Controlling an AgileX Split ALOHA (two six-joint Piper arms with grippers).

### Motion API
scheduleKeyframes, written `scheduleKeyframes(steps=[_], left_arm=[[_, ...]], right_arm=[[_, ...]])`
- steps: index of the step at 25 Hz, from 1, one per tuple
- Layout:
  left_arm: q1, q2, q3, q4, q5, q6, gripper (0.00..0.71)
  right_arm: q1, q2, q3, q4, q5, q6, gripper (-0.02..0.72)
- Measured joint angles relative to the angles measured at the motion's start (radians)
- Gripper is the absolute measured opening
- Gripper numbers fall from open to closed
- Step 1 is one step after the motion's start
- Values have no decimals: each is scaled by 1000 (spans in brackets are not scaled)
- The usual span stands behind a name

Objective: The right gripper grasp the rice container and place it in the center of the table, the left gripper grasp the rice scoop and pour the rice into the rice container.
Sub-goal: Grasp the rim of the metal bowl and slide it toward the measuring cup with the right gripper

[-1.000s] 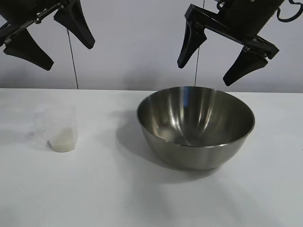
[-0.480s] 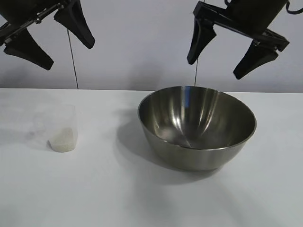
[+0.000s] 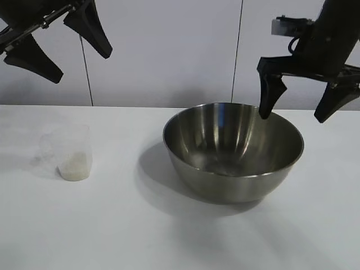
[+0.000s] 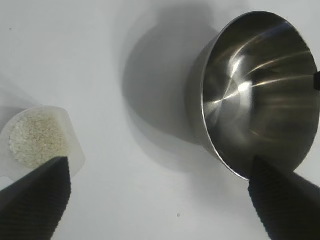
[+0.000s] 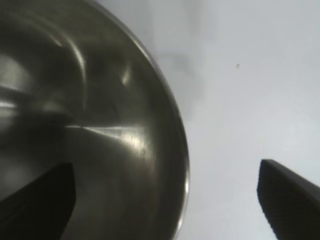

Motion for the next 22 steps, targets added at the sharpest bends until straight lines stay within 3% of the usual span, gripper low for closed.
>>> scheduleKeyframes(steps=[4,6,8,10,13,19,22], left_arm=[[0,0,0,1,-6,0,694],[0,0,0,1,-10,0,694],[0,0,0,1,-10,0,694],[0,0,0,1,-10,0,694],[0,0,0,1,-11,0,694],[0,0,0,1,-11,0,694],[0,0,0,2,-11,0,694]], right_arm=[[2,78,9,13,-33,1,673],[2,110,9,21,-48,1,610],[2,134,9,24,-46,1,465],[2,152,9,25,-36,1,216],[2,151,9,47,-30,0,53],[2,128,9,69,-31,-25,10],[-12,127,10,111,-15,-62,10]])
